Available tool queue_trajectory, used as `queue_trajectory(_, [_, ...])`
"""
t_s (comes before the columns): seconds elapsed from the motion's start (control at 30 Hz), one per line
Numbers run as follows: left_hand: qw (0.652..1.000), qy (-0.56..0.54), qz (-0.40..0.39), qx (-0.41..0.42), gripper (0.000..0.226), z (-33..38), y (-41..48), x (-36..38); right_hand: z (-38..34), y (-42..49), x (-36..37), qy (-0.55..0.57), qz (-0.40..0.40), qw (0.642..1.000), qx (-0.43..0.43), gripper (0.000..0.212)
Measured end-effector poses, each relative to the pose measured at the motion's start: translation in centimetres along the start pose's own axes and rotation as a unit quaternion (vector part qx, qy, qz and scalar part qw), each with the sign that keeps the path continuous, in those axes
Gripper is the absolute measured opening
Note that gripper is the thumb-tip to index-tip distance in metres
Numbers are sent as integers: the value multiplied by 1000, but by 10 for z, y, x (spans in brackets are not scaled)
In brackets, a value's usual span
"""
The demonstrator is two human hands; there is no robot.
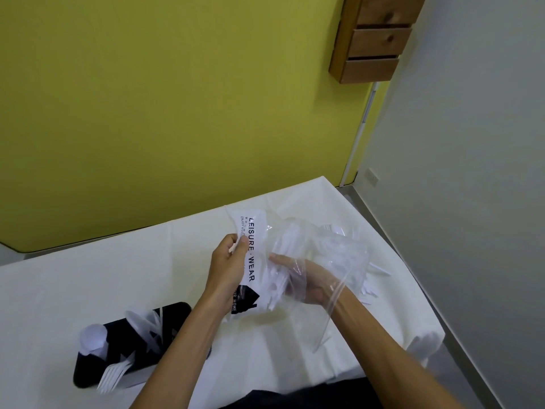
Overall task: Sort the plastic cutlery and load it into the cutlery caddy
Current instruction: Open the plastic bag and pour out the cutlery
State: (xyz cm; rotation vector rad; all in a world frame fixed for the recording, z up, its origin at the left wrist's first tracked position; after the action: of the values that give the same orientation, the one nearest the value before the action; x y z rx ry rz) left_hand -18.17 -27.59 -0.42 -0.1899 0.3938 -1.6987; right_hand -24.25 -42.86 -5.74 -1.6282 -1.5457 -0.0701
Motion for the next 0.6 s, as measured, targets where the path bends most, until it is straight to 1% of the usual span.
queue_trajectory(0.03, [1000, 7, -8, 2, 20, -3, -2, 3, 4, 4, -1, 13, 18, 1000, 7, 51])
queue_trajectory(0.07, [1000, 12, -16, 2, 19, -5, -3, 5, 7, 7, -3, 28, 40, 999, 13, 61])
queue_trajectory(0.1, [1000, 15, -21, -3, 17, -7, -3, 7, 8, 4, 0, 40, 60, 997, 15, 61])
queue_trajectory(0.13, [1000, 13, -23, -10, 14, -8, -3, 8, 9, 5, 0, 48, 68, 996, 15, 51])
queue_trajectory(0.2, [999, 13, -20, -22, 11, -8, -2, 6, 7, -1, 6, 59, 60, 996, 21, 26])
queue_trajectory(0.23, [1000, 16, -16, -21, 11, -6, -1, 4, 7, 2, 5, 46, 73, 996, 17, 22])
queue_trajectory(0.27, [1000, 18, -10, -17, 11, -5, 1, 0, 9, 3, 4, 37, 85, 996, 8, 23])
queue_trajectory(0.33, [1000, 27, 4, -8, 13, -3, 6, -9, 12, 7, 0, 43, 107, 993, -6, 33])
queue_trajectory(0.37, [999, 35, 11, 0, 14, -2, 9, -14, 13, 7, 0, 47, 115, 992, -10, 28])
queue_trajectory(0.43, [998, 59, 27, 19, 13, -4, 14, -22, 15, 10, -10, 32, 177, 983, -34, 8])
queue_trajectory(0.47, [996, 74, 31, 26, 13, -6, 16, -23, 16, 12, -13, 21, 205, 978, -36, 7])
queue_trajectory(0.5, [995, 93, 20, 30, 16, -8, 16, -22, 16, 11, -12, 15, 223, 974, -35, 8])
queue_trajectory(0.53, [993, 119, -11, 24, 25, -12, 16, -21, 15, 10, -10, 16, 225, 973, -40, 8])
queue_trajectory(0.6, [981, 151, -119, -27, 48, -20, 13, -15, 12, 11, -5, 26, 221, 974, -52, 3])
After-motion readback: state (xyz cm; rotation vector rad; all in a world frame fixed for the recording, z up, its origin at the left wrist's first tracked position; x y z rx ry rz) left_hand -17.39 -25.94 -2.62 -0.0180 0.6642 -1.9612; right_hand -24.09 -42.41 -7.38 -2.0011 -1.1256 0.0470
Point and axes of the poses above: each hand's wrist, its own y-axis towards the middle knuckle, its own x-axis out of the palm, z = x × y, the point moved 1 cm from there along y, towards the middle knuckle, and after that the axes turned 7 degrees about z, right-handed, at the moved point
